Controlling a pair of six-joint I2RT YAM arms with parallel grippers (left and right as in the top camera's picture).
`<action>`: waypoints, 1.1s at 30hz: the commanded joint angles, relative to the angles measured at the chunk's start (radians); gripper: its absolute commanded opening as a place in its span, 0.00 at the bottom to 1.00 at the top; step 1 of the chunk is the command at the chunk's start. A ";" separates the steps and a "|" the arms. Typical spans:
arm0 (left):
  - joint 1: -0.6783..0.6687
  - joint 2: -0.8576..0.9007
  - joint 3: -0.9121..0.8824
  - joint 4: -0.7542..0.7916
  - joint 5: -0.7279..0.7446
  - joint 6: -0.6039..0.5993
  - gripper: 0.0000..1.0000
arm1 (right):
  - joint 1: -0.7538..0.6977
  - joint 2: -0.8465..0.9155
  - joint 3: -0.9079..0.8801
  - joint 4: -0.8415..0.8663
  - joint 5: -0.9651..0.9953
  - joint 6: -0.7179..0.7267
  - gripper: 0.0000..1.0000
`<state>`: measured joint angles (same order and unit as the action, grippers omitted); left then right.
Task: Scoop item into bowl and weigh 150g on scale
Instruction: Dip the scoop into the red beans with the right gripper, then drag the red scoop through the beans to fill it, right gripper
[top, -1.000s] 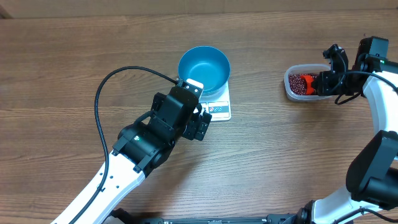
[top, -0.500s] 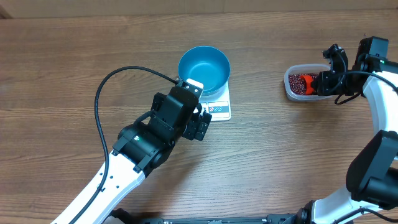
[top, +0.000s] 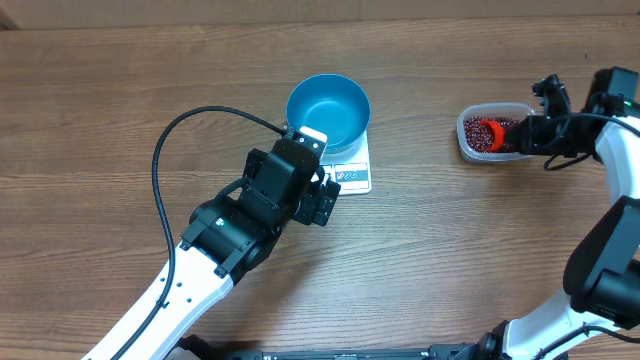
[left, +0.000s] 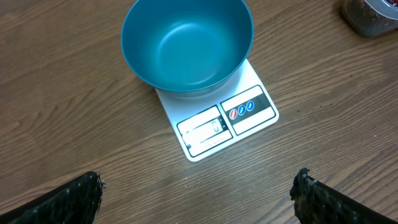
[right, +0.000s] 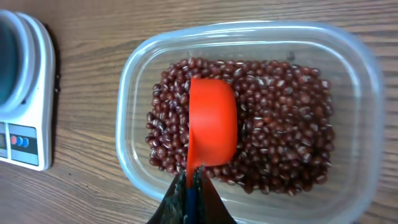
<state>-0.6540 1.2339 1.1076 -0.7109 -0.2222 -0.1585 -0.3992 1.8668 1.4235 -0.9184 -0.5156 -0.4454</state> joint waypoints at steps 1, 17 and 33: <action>0.006 0.005 0.009 0.004 -0.021 -0.014 1.00 | -0.052 0.010 -0.011 0.018 -0.096 0.003 0.04; 0.006 0.005 0.009 0.004 -0.021 -0.014 1.00 | -0.077 0.021 -0.011 0.014 -0.135 0.030 0.04; 0.006 0.005 0.009 0.004 -0.021 -0.014 0.99 | -0.077 0.101 -0.011 -0.016 -0.217 0.033 0.04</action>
<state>-0.6537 1.2339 1.1076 -0.7105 -0.2222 -0.1585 -0.4789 1.9503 1.4181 -0.9337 -0.7036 -0.4183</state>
